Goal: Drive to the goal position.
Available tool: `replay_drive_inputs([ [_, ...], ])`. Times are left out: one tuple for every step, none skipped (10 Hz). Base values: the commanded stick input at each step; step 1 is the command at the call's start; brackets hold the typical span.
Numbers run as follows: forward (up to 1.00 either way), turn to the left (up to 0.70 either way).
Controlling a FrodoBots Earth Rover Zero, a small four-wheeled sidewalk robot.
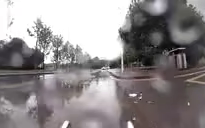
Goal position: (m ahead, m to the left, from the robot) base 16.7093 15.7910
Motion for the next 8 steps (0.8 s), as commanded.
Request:
replay_drive_inputs([
  [0.70, 0.00],
  [0.70, 0.00],
  [0.70, 0.00],
  [0.70, 0.00],
  [0.70, 0.00],
  [0.70, 0.00],
  [0.70, 0.00],
  [0.70, 0.00],
])
